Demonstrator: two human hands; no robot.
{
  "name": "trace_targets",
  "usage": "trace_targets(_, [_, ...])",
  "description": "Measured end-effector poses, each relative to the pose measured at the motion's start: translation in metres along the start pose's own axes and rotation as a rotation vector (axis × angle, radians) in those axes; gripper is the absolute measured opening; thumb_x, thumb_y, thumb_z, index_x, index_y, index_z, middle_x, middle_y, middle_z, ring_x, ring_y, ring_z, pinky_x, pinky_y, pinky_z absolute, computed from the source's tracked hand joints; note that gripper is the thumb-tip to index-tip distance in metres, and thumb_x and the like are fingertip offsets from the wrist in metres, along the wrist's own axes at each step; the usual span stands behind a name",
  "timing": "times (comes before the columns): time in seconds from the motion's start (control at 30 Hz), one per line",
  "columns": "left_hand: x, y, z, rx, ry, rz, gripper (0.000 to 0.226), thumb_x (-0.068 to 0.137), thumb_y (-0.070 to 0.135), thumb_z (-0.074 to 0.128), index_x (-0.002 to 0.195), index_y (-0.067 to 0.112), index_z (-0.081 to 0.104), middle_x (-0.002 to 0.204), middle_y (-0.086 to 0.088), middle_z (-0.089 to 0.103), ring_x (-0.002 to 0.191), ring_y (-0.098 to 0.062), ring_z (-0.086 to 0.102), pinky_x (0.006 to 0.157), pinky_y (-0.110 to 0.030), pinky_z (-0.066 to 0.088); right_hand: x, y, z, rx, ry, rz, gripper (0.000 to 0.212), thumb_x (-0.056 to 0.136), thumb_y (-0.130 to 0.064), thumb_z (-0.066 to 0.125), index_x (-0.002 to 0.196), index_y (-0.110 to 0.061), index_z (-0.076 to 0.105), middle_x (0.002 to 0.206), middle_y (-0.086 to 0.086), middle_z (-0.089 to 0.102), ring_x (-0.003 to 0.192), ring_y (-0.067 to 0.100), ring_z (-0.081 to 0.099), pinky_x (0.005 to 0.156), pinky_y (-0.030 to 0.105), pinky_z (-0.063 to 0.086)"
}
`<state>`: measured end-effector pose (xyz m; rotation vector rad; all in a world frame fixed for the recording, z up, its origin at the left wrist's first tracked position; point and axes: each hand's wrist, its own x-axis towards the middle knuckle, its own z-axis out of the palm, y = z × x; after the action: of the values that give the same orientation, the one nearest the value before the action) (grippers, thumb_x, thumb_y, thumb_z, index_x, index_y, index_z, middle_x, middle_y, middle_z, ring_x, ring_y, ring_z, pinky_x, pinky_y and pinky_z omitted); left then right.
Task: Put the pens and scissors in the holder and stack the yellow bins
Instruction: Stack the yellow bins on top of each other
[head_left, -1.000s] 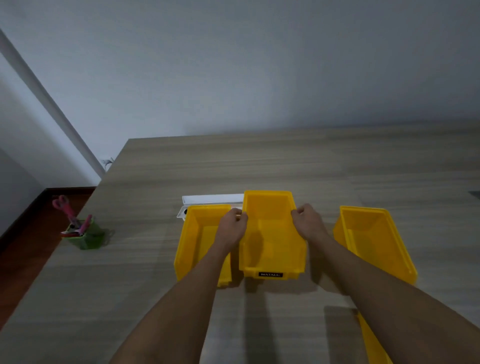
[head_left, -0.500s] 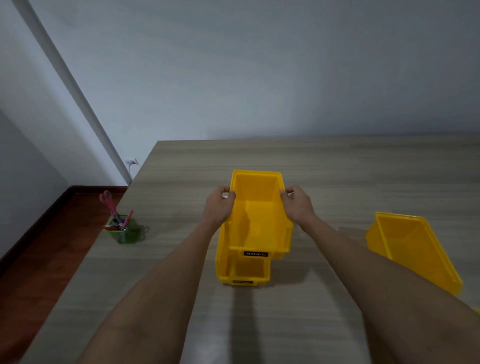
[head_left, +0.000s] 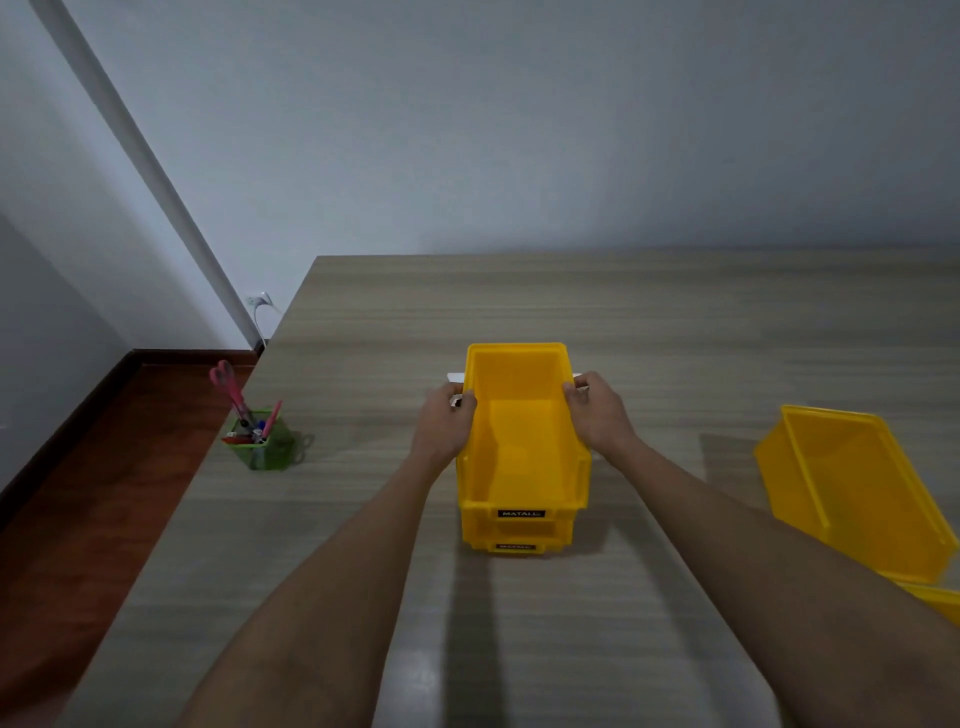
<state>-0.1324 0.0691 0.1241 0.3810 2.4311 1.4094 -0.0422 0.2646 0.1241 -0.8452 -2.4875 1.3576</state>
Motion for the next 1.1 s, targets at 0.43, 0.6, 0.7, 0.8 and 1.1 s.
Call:
trace_targets(0.43, [-0.003, -0.015, 0.010, -0.085, 0.018, 0.079, 0.037, 0.102, 0.036, 0.039, 0.117, 0.012, 0.062, 0.106, -0.006, 0.068, 0.094, -0.021, 0.065, 0.081, -0.037, 0.053, -0.010, 0.005, 0.011, 0.011, 0.048, -0.078, 0.038, 0.103, -0.030, 0.036, 0.125, -0.005, 0.056, 0.104, 0.007, 0.061, 0.087, 0.015, 0.053, 0.065, 0.024, 0.038])
trace_targets(0.6, [-0.001, -0.015, 0.008, 0.017, 0.019, 0.104, 0.039, 0.102, 0.039, 0.038, 0.121, 0.013, 0.060, 0.110, -0.008, 0.067, 0.096, -0.021, 0.064, 0.085, -0.042, 0.054, -0.005, 0.008, 0.013, -0.033, 0.039, -0.071, 0.041, 0.103, -0.033, 0.034, 0.121, -0.005, 0.059, 0.097, 0.008, 0.062, 0.087, 0.017, 0.054, 0.073, 0.030, 0.039])
trace_targets(0.7, [0.002, -0.012, 0.006, 0.159, 0.004, 0.128, 0.038, 0.103, 0.036, 0.036, 0.120, 0.011, 0.058, 0.108, -0.010, 0.066, 0.092, -0.021, 0.062, 0.080, -0.039, 0.051, -0.003, 0.009, 0.011, -0.117, 0.015, -0.052, 0.044, 0.103, -0.038, 0.031, 0.118, -0.008, 0.059, 0.108, 0.015, 0.066, 0.091, 0.022, 0.057, 0.077, 0.036, 0.045])
trace_targets(0.8, [0.006, -0.006, 0.004, 0.385, 0.047, 0.210, 0.039, 0.101, 0.031, 0.038, 0.133, 0.010, 0.047, 0.124, -0.014, 0.056, 0.108, -0.030, 0.059, 0.087, -0.042, 0.048, -0.004, 0.003, 0.005, -0.264, 0.001, -0.054, 0.056, 0.101, -0.049, 0.021, 0.128, -0.012, 0.052, 0.118, 0.016, 0.062, 0.105, 0.031, 0.059, 0.089, 0.047, 0.049])
trace_targets(1.1, [-0.005, 0.051, 0.025, 0.809, 0.101, 0.296, 0.064, 0.099, 0.053, 0.025, 0.153, 0.020, 0.019, 0.160, -0.016, 0.017, 0.150, -0.035, 0.009, 0.119, -0.050, 0.013, -0.022, 0.000, -0.031, -0.672, 0.060, -0.176, 0.060, 0.101, -0.048, 0.015, 0.153, -0.018, 0.017, 0.163, 0.008, 0.015, 0.151, 0.029, 0.012, 0.120, 0.049, 0.015])
